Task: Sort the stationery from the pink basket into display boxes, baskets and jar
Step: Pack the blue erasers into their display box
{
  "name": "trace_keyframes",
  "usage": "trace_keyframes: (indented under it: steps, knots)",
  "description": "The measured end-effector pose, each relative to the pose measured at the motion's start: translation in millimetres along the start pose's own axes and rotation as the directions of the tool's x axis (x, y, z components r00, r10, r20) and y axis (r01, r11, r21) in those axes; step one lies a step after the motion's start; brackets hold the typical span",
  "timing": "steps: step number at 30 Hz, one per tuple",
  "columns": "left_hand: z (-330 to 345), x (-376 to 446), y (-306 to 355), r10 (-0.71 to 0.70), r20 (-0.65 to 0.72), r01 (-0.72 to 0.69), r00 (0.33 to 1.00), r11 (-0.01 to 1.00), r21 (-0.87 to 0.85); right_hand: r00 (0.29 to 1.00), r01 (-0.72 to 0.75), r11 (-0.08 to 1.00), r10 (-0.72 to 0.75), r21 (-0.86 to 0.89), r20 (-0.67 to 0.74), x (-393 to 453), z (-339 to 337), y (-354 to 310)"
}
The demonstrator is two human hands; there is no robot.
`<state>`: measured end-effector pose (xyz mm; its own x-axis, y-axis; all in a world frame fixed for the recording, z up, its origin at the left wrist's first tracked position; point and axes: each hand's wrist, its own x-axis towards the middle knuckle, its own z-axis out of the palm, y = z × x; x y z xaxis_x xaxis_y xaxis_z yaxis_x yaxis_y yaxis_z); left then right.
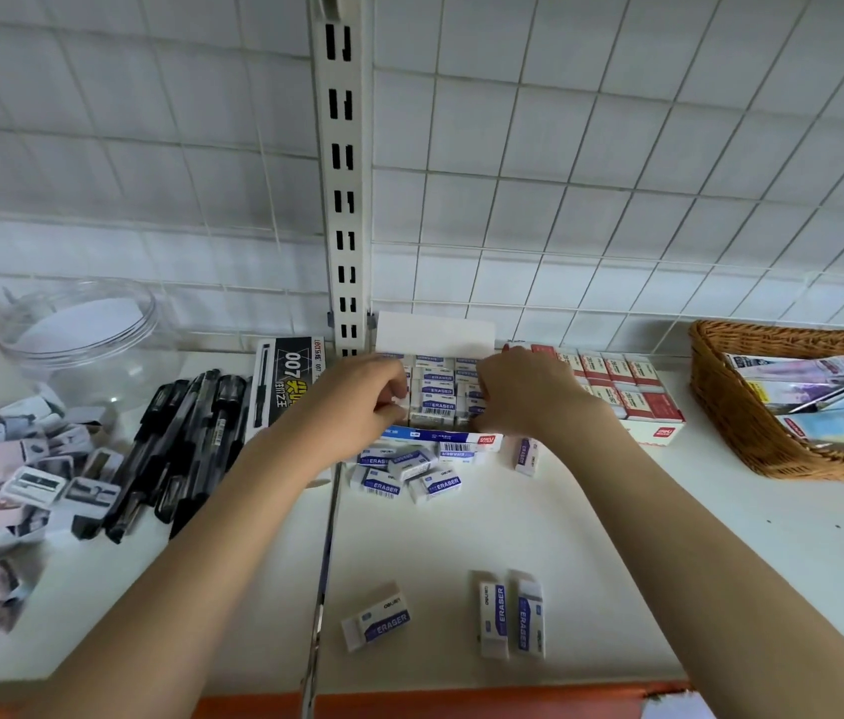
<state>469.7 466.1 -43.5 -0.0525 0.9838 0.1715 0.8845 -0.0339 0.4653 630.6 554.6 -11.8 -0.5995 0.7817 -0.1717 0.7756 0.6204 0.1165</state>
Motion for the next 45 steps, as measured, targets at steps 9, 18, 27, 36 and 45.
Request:
trace_keyframes:
  steps: [9, 18, 27, 36, 45]
  knots:
    - [5.3, -18.8, 0.1, 0.097, 0.006, -0.097, 0.995, 0.994, 0.042, 1.000, 0.016, 0.999, -0.015, -0.040, 0.019, 8.6, 2.7, -2.2]
    - [14.9, -21.3, 5.4, 0.075, 0.040, -0.081, 0.996, 0.983, 0.167, 0.997, -0.048, 0.984, 0.058, 0.174, -0.055, 0.3, 8.6, 2.3]
    - [16.5, -23.0, 9.7, 0.060, 0.065, -0.071, 0.996, 0.983, 0.171, 0.985, 0.141, 0.931, -0.097, 0.337, -0.144, -52.1, 13.7, 16.6]
    - [-0.9, -50.6, 19.5, 0.060, -0.191, -0.048, 0.980, 0.997, 0.068, 0.952, 0.127, 0.888, 0.016, 0.442, -0.306, -70.6, 31.7, 30.9]
    - [19.4, -80.0, 22.7, -0.036, -0.040, 0.043, 0.999, 0.985, 0.168, 0.951, 0.067, 0.884, 0.083, 0.462, -0.297, -78.9, 63.0, 20.6]
